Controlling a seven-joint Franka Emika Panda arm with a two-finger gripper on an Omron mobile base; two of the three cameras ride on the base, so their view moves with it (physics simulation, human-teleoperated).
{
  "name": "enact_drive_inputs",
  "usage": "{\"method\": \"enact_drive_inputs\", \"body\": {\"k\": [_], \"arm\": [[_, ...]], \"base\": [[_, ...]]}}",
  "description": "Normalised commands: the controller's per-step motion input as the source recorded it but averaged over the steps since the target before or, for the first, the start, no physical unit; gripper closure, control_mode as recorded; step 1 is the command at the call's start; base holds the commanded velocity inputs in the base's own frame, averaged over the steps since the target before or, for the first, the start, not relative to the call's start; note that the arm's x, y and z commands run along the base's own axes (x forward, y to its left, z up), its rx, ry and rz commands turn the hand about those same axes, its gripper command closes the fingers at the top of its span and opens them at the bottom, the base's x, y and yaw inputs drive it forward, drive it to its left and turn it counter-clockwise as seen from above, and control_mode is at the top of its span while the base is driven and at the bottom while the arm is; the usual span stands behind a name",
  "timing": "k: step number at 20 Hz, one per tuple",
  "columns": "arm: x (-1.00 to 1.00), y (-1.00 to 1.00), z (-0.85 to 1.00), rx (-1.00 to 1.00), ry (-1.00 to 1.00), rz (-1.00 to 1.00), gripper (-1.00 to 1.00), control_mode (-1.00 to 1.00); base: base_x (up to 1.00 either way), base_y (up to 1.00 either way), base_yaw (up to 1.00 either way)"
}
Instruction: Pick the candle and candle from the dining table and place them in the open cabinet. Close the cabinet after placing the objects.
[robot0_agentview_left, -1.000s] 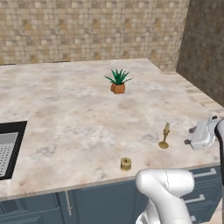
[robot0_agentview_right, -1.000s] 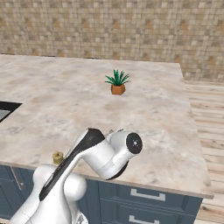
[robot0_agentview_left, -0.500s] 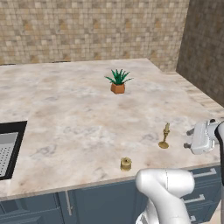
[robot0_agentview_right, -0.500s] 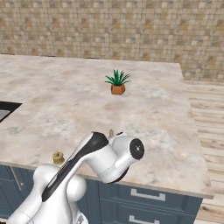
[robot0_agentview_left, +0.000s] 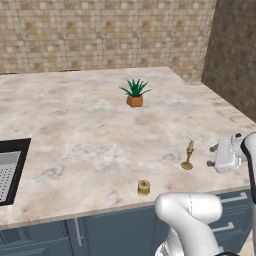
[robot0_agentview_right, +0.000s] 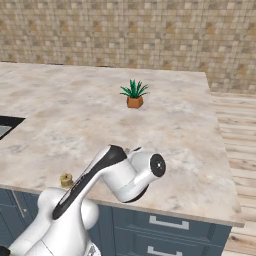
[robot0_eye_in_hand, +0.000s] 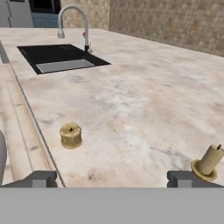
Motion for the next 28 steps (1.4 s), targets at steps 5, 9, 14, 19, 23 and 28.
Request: {"method": "enact_drive_inputs", "body": {"k": [5, 9, 14, 19, 23, 28], "arm": [[0.23, -0.05, -0.05, 0.00, 0.00, 0.02, -1.00, -1.00], [0.23, -0.11, -0.10, 0.00, 0.00, 0.02, -1.00, -1.00], [0.20, -0.13, -0.13, 0.00, 0.00, 0.03, -1.00, -1.00], [0.23, -0.12, -0.14, 0.00, 0.00, 0.03, -1.00, -1.00], [0.22, -0.10, -0.12, 0.00, 0.00, 0.02, -1.00, -1.00], [0.19, -0.09, -0.12, 0.00, 0.00, 0.02, -1.00, -1.00]], "base": [[0.00, 0.00, 0.00], [0.00, 0.00, 0.00], [0.00, 0.00, 0.00], [0.00, 0.00, 0.00], [0.00, 0.00, 0.00], [0.00, 0.00, 0.00]]}}
